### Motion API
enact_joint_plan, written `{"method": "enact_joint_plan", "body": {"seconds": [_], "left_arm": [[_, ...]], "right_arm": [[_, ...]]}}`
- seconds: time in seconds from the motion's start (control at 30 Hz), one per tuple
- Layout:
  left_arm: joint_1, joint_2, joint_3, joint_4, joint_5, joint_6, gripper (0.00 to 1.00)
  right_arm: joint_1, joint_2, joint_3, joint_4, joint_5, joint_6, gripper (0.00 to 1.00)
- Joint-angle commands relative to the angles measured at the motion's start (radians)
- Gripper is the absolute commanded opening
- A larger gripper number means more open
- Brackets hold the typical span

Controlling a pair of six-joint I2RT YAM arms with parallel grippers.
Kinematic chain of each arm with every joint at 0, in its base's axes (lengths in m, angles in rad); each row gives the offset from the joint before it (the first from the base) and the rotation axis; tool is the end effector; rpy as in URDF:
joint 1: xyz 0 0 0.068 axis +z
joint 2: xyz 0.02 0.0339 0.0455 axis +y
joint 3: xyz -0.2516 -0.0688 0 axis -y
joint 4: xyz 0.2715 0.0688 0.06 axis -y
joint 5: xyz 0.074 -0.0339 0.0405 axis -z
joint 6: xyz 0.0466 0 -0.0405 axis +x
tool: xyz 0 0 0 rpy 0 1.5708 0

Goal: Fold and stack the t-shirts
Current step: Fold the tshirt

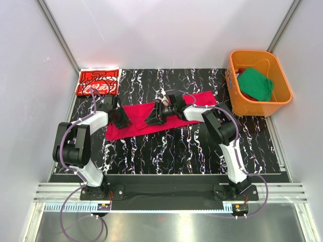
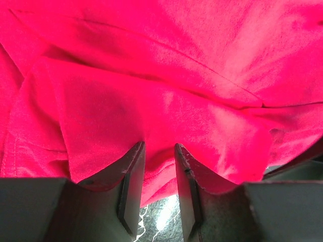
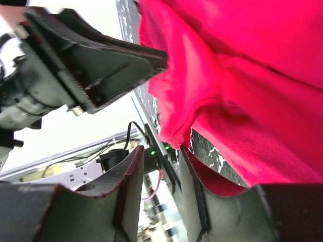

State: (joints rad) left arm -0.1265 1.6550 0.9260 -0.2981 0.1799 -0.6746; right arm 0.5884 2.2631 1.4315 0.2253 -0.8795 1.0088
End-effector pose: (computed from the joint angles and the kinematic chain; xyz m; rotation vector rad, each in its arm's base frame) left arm 0.3418 -0.0519 0.1255 -0.6565 2.5827 -0.5108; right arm 0.3902 0.3035 0.0879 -0.0800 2.5558 1.7461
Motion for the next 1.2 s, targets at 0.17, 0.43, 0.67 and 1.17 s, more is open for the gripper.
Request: {"method": "enact_joint_plan", "body": {"seconds": [0.17,0.43,0.67,1.17], "left_arm": [[-0.045,-0.080,0.063,-0.050,-0.074,0.059,0.34],[-0.127,-0.115,0.134,-0.096,-0.103,0.098,0.37],[-0.179,0.018,0.191,-0.053,-0.056,0.076,0.32],[-0.225,0.132,0.237,-0.029,-0.054,0.061,0.31]], "right_arm": [[-0.030,-0.031,0.010,0.013,0.037,-0.125,0.41],[-0.032,-0.019,0.032,-0.086,0.123,-0.196,0.31],[-0.032,0.015,0.043,-0.086,0.175,-0.207,0.00],[-0.048,0.104,0.194,-0.153,0.270,-0.289,0.00]]}}
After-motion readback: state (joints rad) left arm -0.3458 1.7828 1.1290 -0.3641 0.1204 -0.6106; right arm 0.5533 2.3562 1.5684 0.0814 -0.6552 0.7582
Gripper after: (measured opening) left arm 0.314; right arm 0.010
